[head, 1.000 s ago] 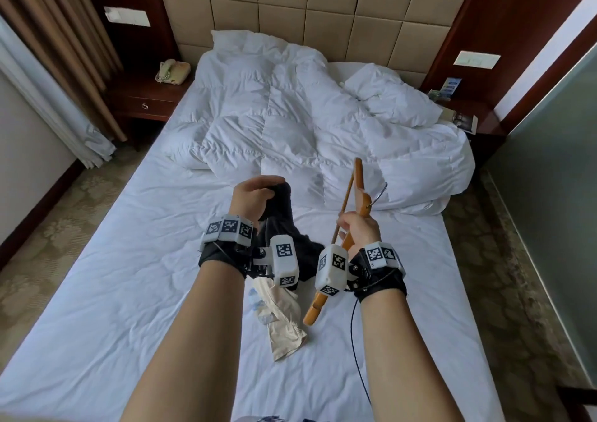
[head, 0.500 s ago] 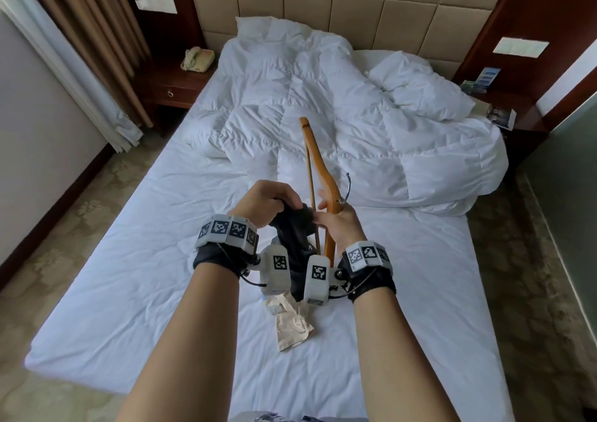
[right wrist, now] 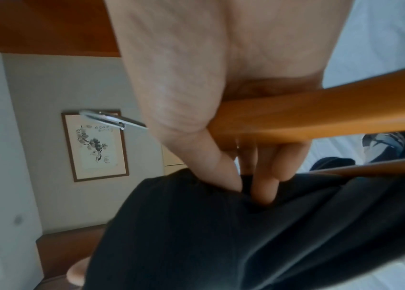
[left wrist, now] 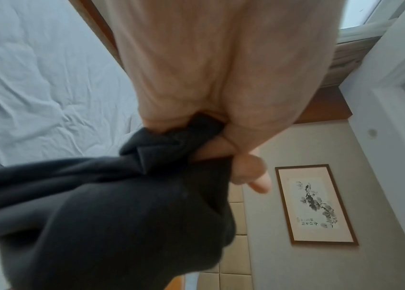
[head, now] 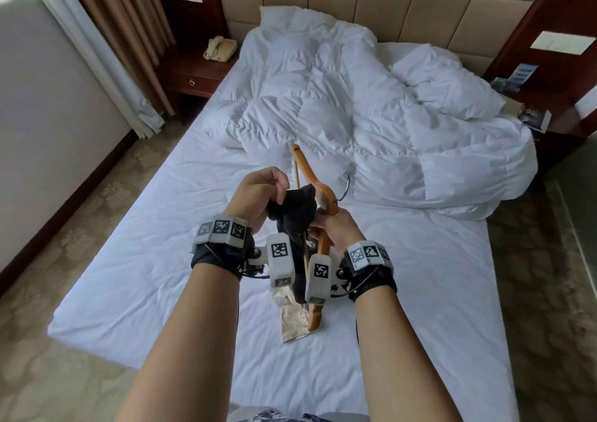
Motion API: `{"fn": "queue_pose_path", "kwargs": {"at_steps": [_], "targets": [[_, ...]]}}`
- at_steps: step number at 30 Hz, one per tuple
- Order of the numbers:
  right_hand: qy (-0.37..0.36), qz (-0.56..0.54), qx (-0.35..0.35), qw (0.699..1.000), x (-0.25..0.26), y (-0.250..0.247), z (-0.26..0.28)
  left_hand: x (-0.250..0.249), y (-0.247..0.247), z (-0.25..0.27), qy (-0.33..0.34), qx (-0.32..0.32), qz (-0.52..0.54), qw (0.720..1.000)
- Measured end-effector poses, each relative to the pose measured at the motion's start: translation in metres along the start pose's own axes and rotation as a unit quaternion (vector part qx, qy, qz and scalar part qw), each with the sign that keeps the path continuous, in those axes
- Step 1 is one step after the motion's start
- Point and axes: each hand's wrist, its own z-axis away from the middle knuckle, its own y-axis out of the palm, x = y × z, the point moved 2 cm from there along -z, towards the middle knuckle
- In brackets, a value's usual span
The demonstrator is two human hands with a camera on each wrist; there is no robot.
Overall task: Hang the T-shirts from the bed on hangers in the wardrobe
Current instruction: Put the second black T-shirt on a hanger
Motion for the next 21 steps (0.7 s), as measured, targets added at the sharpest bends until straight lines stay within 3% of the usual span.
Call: {"fn": "queue_pose_path", "kwargs": {"at_steps": [3, 6, 9, 11, 14, 18, 21], "targets": [[-0.016, 0.03, -0.013, 0.999, 0.0, 0.002, 0.001, 0.001, -0.005, -0.002, -0.006, -0.048, 0.007, 0.999], [-0.057, 0.042, -0.112, 0.991, 0.002, -0.003, 0.002, 0.005, -0.018, -0.003, -0.03, -0.166, 0.002, 0.986], [-0.092, -0.021, -0.162, 0.982, 0.007, -0.011, 0.003, 0.011, -0.033, -0.001, -0.063, -0.284, -0.007, 0.957], [-0.106, -0.055, -0.166, 0.979, 0.01, -0.014, 0.002, 0.016, -0.037, -0.002, -0.072, -0.304, -0.006, 0.95], [-0.122, -0.049, -0.157, 0.979, 0.014, -0.013, 0.004, 0.022, -0.033, -0.005, -0.092, -0.259, -0.079, 0.958], [-0.135, -0.013, -0.136, 0.981, 0.017, -0.007, 0.009, 0.025, -0.025, -0.005, -0.142, -0.099, -0.199, 0.965], [-0.14, 0.001, -0.131, 0.981, 0.018, -0.002, 0.012, 0.027, -0.02, 0.0, -0.141, 0.004, -0.241, 0.96]]}}
